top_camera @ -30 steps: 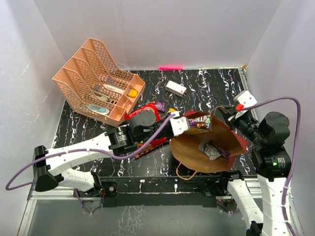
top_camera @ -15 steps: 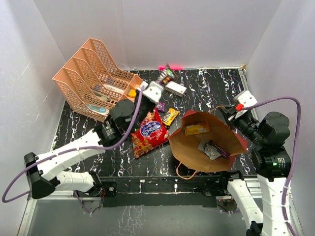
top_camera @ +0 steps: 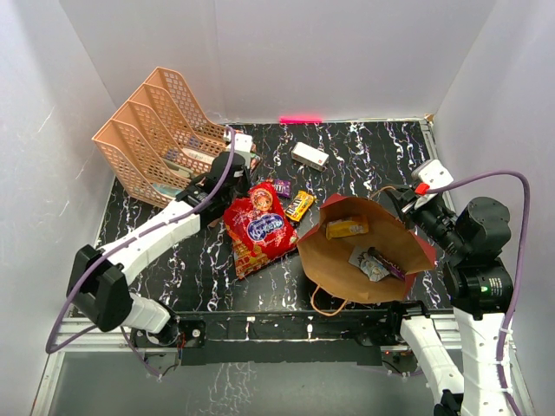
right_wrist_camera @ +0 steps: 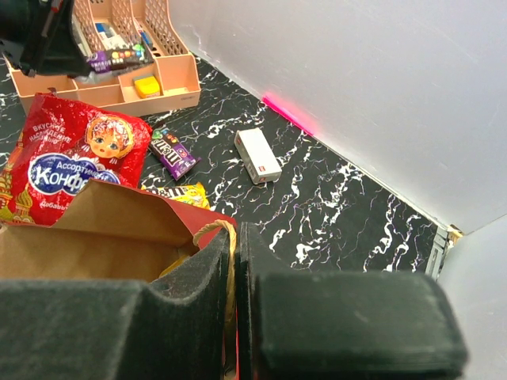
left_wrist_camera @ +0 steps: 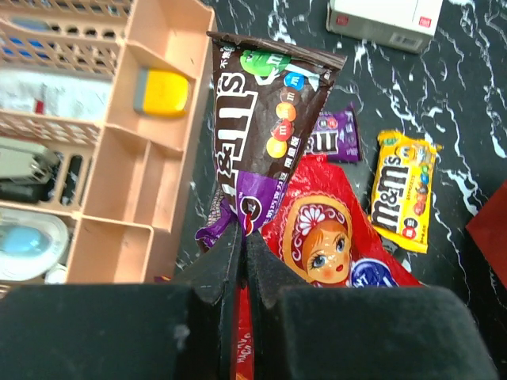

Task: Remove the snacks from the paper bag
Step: Place the snack at the center of the board.

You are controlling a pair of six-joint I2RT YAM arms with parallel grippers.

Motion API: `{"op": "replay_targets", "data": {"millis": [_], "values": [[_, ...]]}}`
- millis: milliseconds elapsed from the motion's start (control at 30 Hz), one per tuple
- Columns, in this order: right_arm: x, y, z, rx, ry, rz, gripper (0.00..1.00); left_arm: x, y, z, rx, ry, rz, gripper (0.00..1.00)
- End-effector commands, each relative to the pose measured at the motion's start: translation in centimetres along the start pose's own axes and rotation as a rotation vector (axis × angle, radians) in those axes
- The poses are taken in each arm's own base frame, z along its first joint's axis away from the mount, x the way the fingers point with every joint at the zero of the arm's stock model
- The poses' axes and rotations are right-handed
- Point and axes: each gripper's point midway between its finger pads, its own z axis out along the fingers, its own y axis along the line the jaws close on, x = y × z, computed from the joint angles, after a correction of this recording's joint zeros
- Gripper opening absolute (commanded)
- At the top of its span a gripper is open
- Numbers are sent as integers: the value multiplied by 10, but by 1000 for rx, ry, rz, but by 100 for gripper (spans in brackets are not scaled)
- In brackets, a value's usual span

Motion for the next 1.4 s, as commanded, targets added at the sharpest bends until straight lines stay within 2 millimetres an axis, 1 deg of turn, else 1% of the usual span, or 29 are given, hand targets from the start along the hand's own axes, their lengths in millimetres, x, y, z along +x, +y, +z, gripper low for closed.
{"op": "replay_targets", "data": {"millis": [0, 100, 167, 267, 400, 467, 533, 667, 767, 833, 867, 967, 1000, 1033, 1167, 1233, 1267, 1367], "values": [[-25, -6, -3, 19, -70, -42, 8, 20, -4, 2, 20, 86, -116, 0], [-24, -6, -3, 20, -68, -41, 8, 40, -11, 8, 45, 145, -139, 0], [-23, -6, -2, 20, -68, -41, 8, 53, -13, 14, 40, 186, -144, 0], [-24, -6, -3, 20, -69, -42, 8, 76, -10, 27, 7, 256, -136, 0], [-25, -7, -4, 26, -70, -45, 8, 111, 0, 43, -39, 340, -157, 0], [-25, -7, -4, 24, -71, -45, 8, 122, 1, 48, -28, 362, -165, 0], [-24, -6, -3, 21, -69, -44, 8, 129, -2, 50, -4, 377, -158, 0], [-21, -5, -1, 15, -65, -38, 8, 131, -8, 53, 31, 386, -142, 0], [-19, -4, 0, 7, -61, -27, 8, 132, -7, 55, 28, 395, -129, 1], [-18, -4, 0, 6, -57, -21, 8, 129, -5, 54, 20, 393, -126, 8], [-18, -4, 0, 7, -56, -22, 8, 126, -6, 53, 21, 388, -127, 13], [-18, -4, -2, 13, -56, -23, 8, 113, -6, 49, 29, 361, -135, 27], [-18, -3, -2, 11, -58, -25, 8, 107, -6, 47, 32, 347, -139, 34], [-18, -3, -2, 12, -58, -25, 8, 100, -6, 44, 38, 330, -141, 39], [-20, -4, 0, 6, -60, -26, 8, 59, -11, 26, 99, 222, -173, 49], [-21, -3, 2, -5, -67, -28, 8, 38, -17, 16, 155, 166, -190, 61], [-22, -2, 2, -14, -70, -28, 8, 27, -21, 10, 184, 140, -195, 65], [-25, 5, 2, -47, -92, -31, 8, -6, -30, -8, 251, 80, -200, 67]]}}
